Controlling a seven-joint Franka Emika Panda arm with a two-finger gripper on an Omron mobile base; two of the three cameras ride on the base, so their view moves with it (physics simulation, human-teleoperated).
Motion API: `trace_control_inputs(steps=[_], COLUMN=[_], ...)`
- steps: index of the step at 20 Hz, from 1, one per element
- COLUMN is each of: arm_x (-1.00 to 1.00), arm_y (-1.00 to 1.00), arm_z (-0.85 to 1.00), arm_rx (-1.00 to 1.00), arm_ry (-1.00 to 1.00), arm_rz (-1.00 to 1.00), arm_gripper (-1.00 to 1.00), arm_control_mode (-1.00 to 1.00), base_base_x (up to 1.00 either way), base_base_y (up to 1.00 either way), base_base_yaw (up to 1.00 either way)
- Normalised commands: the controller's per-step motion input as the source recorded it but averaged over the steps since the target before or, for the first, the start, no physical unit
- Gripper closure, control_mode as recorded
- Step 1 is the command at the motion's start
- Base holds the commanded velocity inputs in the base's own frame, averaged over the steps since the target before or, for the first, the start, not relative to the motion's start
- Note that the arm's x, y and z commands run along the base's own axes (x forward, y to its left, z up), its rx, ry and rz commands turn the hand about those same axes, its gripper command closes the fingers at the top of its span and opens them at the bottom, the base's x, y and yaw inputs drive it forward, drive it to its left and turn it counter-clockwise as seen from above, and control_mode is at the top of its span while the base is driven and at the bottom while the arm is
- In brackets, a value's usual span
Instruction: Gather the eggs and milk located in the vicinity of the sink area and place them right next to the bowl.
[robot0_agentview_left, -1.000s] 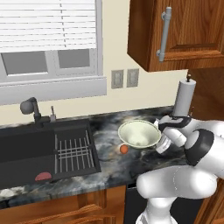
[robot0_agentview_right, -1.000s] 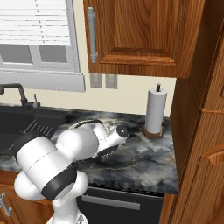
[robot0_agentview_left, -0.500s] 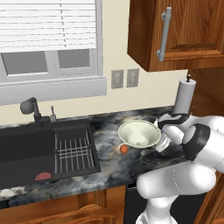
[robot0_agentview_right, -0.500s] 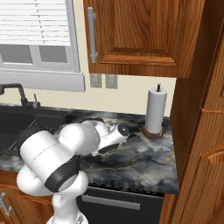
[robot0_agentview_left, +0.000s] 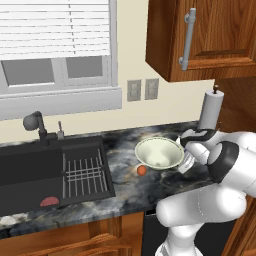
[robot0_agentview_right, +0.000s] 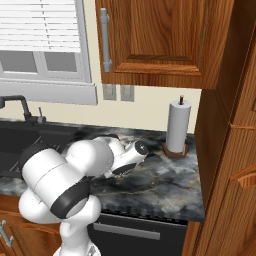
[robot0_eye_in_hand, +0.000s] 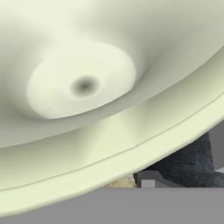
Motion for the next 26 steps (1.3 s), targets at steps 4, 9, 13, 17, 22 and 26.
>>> trace_control_inputs(steps=[4, 9, 13, 17, 22, 26], arm_x=[0.00, 0.00, -0.10, -0.37, -0.21, -0.06], arm_y=[0.00, 0.00, 0.00, 0.00, 0.00, 0.04], arm_z=[0.00, 0.00, 0.04, 0.16, 0.38, 0.50], arm_rx=[0.00, 0.00, 0.00, 0.00, 0.00, 0.00], arm_ry=[0.00, 0.00, 0.00, 0.00, 0.00, 0.06], arm_rz=[0.00, 0.02, 0.02, 0.00, 0.00, -0.03], arm_gripper=[-1.00, -1.00, -1.00, -1.00, -1.00, -1.00], arm_control_mode=[-1.00, -1.00, -1.00, -1.00, -1.00, -1.00], base_base_x=[0.00, 0.00, 0.00, 0.00, 0.00, 0.00], base_base_y=[0.00, 0.00, 0.00, 0.00, 0.00, 0.00], base_base_yaw=[0.00, 0.00, 0.00, 0.00, 0.00, 0.00])
